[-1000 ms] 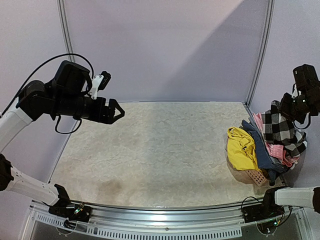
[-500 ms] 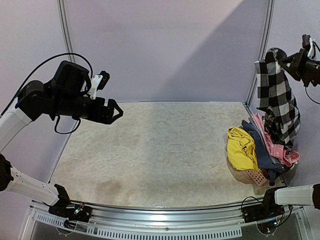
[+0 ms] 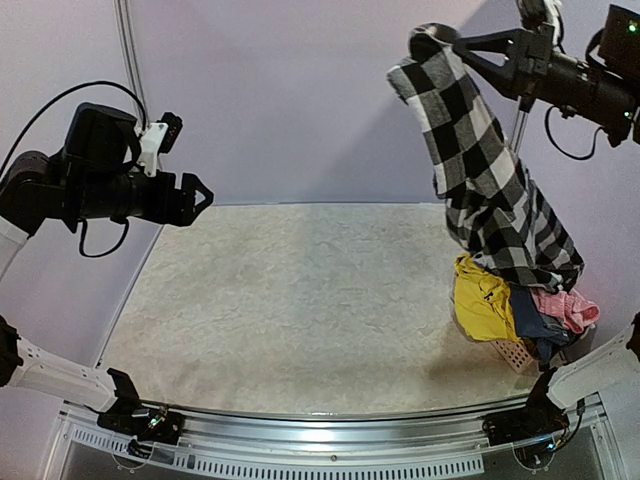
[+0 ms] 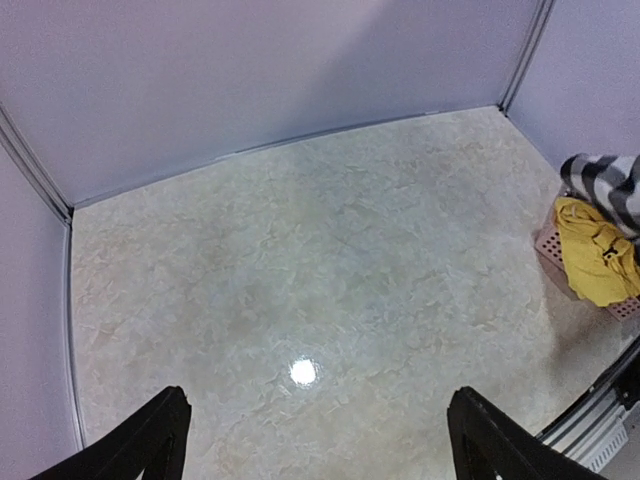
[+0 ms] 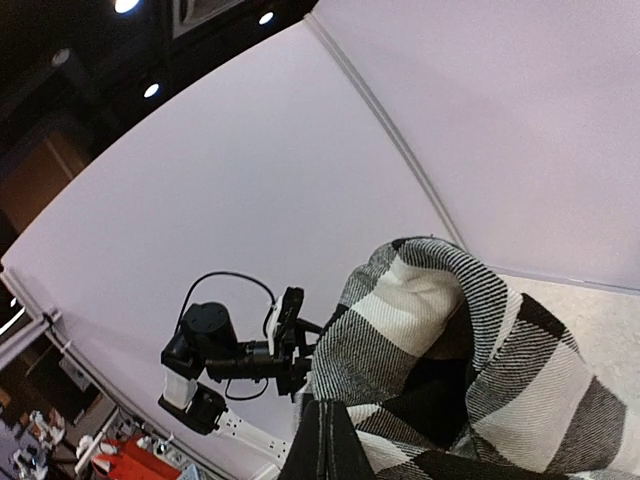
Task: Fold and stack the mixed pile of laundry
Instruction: Pick up the crumpled shirt.
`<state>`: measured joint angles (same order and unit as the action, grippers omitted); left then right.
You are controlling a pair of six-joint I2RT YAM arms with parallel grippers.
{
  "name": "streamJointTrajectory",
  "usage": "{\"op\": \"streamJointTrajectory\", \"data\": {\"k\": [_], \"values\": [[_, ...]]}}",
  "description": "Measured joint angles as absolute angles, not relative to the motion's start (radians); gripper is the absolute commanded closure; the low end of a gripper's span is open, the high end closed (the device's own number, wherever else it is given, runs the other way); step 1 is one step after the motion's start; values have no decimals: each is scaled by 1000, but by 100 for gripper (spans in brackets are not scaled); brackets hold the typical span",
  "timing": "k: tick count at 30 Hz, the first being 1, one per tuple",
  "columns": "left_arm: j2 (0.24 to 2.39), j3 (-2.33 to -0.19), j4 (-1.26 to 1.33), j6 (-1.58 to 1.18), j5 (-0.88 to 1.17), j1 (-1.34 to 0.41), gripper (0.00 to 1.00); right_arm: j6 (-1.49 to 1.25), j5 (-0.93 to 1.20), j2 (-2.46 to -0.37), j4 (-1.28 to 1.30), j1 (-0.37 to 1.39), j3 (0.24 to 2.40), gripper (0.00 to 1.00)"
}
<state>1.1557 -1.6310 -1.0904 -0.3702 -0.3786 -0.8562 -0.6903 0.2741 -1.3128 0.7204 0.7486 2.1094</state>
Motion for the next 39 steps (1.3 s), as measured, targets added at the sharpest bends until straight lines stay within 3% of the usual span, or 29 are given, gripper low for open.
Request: {"op": "streamJointTrajectory", "data": {"k": [5,17,19,26,30,35,39], "values": [[1131,-1654,-1123,-367,-428,-854,9,-599,165,-1504,686,949,2296,100],[1035,-1644,-1185,-372,-466,-852,9,-580,154,-1643,560,975,2392,100],[1018,-1635,-1187,-377,-466,-853,9,-566,137,-1610,554,975,2312,100],[950,-1506,-1181,-424,-455,-852,9,-550,6,-1317,570,976,1600,100],[948,-1435,-1169,-451,-428,-852,9,-573,-82,-1142,633,975,1308,100],[1011,-1388,-1121,-473,-374,-852,10,-582,-154,-978,672,975,1221,100],[1096,-1378,-1078,-492,-337,-852,10,-578,-165,-960,679,975,1214,100]]}}
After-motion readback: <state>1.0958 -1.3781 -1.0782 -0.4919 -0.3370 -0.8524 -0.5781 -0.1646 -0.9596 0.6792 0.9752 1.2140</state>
